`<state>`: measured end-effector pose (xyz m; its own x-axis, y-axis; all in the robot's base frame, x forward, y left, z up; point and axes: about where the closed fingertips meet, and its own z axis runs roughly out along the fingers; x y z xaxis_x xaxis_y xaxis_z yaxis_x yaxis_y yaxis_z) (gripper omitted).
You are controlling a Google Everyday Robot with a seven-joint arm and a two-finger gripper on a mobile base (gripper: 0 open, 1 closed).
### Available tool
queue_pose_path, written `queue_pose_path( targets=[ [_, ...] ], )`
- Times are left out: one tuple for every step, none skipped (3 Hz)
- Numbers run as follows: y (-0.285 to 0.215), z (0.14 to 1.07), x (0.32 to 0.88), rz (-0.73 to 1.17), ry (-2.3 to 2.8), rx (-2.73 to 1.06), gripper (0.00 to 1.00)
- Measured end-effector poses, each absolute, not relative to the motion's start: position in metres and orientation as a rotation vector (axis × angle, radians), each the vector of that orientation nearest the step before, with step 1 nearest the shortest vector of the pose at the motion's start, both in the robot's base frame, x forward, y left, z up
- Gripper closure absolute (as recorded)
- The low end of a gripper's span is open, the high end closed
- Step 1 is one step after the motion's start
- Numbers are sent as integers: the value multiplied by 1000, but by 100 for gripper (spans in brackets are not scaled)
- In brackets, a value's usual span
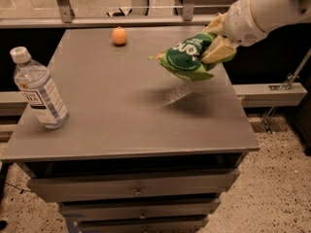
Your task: Move green rice chip bag near orange
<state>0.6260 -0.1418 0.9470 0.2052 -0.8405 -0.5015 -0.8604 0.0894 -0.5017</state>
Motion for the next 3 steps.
queue_pose_path(
  targets=[
    [-137, 947, 658, -2, 1509, -1748, 100],
    [-132, 951, 687, -48, 1437, -1737, 100],
    [-123, 949, 713, -90, 1415, -1685, 100]
  ],
)
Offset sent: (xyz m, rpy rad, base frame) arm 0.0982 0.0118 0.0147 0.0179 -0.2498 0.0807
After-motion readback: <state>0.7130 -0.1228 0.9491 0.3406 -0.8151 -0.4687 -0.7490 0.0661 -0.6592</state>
